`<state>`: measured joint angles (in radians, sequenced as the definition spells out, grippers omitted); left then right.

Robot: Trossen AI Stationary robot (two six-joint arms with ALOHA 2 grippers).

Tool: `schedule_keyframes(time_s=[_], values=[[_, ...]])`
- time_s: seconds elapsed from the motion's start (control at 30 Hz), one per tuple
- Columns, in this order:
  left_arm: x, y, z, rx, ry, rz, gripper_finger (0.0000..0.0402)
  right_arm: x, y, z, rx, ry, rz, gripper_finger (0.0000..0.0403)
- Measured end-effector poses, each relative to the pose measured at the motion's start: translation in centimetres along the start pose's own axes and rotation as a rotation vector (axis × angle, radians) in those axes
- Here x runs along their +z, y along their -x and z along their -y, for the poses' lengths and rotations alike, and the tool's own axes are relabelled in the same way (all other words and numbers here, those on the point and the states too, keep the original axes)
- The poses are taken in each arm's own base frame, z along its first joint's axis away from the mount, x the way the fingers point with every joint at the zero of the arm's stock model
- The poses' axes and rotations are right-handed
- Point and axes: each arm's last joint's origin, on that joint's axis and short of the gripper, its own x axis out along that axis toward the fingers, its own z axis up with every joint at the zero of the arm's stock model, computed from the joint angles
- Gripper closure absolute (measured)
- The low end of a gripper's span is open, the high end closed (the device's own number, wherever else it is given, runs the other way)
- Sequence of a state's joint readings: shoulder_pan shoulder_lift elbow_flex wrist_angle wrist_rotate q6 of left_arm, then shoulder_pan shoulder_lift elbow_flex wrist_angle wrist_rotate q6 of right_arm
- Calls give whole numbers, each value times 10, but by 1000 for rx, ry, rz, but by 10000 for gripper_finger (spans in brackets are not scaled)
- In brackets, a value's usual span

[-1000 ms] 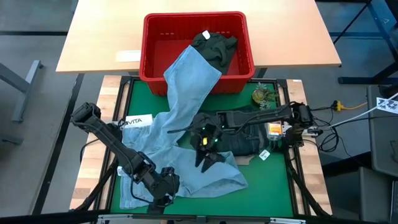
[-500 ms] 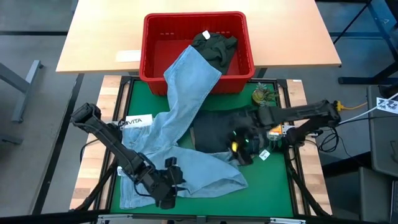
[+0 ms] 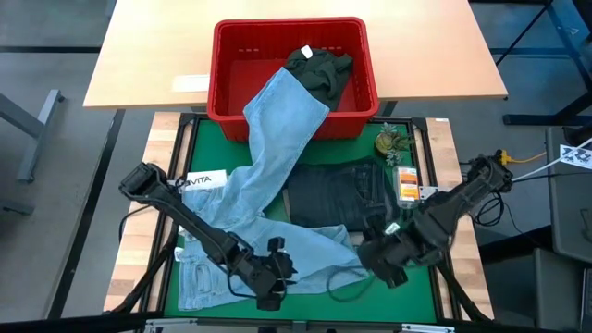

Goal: Fold Laundry from Bin
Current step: Fold the light blue jeans

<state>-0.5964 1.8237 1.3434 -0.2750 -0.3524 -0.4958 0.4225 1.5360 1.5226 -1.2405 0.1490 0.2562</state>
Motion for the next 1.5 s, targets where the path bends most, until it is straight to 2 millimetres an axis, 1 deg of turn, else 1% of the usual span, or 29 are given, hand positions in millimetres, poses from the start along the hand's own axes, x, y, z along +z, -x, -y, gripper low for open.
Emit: schedule_keyframes(time_s=[0.13, 0.23, 0.33, 0.43, 0.67, 0.73, 0.83, 0.97, 1.07, 1.17, 1.33, 1.5], values=[[1, -9, -7, -8, 59, -17, 280, -8, 3, -26, -15, -34, 26, 164], [-1, -22, -11, -46, 80, -50, 280, -18, -3, -44, -53, -31, 27, 164], [-4, -32, -11, -122, 90, -81, 280, -29, -9, -59, -58, -42, 17, 164], [-3, -37, -12, -152, 69, -76, 280, -37, -12, -71, -44, -67, 24, 164], [-1, -39, -18, -108, 23, -56, 278, -41, -19, -90, 20, -124, 90, 164], [-2, -39, -18, -112, 36, -68, 268, -41, -21, -93, 33, -125, 104, 164], [-5, -39, -19, -91, 89, -97, 242, -44, -23, -93, 24, -140, 99, 164], [-8, -38, -19, -94, 87, -133, 212, -46, -27, -92, -6, -181, 103, 164], [-16, -36, -16, -63, 62, -174, 208, -48, -31, -91, -29, -187, 100, 164], [-21, -33, -12, -7, 29, -180, 207, -52, -38, -90, -44, -183, 83, 164], [-38, -47, -6, 28, -32, -211, 207, -58, -52, -90, -47, -184, 80, 164], [-50, -58, -6, 52, -52, -255, 207, -62, -61, -90, -47, -184, 81, 164]])
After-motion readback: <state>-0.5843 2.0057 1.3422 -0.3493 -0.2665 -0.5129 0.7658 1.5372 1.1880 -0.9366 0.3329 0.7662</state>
